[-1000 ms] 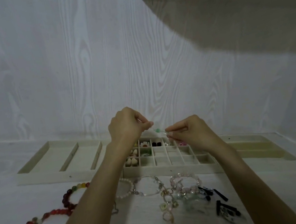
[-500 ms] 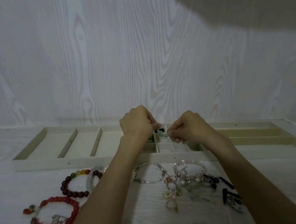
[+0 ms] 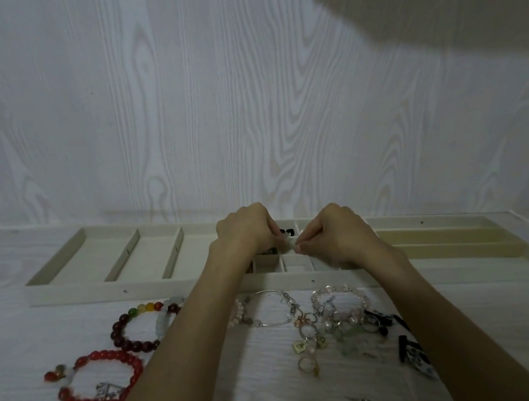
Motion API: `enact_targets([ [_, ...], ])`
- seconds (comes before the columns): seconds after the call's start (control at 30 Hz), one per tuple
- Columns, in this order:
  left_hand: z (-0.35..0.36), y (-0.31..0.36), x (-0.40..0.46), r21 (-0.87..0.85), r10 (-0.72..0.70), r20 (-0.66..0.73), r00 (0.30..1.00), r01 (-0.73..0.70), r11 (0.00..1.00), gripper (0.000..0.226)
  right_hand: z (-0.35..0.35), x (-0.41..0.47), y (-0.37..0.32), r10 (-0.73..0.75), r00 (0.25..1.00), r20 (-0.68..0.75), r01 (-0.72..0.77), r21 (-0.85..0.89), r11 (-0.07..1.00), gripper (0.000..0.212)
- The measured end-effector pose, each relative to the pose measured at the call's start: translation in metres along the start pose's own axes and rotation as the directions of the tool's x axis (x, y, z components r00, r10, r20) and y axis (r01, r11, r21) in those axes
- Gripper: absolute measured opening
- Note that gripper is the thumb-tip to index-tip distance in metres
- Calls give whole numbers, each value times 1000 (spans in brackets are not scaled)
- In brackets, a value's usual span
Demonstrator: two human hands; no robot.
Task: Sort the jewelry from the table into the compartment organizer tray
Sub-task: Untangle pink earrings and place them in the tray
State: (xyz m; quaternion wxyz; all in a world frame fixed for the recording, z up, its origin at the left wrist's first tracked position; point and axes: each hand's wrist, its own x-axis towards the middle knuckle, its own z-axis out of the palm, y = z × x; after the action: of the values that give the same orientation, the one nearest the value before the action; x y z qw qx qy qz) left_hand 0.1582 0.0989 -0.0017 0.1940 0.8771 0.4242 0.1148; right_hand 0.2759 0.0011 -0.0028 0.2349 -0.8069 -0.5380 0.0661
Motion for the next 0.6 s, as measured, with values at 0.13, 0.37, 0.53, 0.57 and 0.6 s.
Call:
enact_targets([
  [0.13, -10, -2, 1, 18, 30, 54, 998, -31, 999, 20, -1, 0, -3, 9, 1000, -7, -9, -60, 998, 10],
  [0.37, 2, -5, 10, 71, 80, 187, 979, -95, 993, 20, -1, 0, -7, 14, 1000, -17, -16, -129, 992, 9],
  [0.53, 3, 3, 6, 30, 69, -75, 995, -67, 997, 19, -1, -1, -8, 19, 1000, -14, -20, -135, 991, 9],
  [0.57, 1, 3, 4, 12, 63, -92, 994, -62, 998, 17, -2, -1, -8, 21, 1000, -14, -22, -137, 990, 9],
  [0.6, -2, 2, 3, 7, 65, -92, 994, -64, 998, 13, -2, -1, -9, 23, 1000, -13, -25, -138, 990, 9],
])
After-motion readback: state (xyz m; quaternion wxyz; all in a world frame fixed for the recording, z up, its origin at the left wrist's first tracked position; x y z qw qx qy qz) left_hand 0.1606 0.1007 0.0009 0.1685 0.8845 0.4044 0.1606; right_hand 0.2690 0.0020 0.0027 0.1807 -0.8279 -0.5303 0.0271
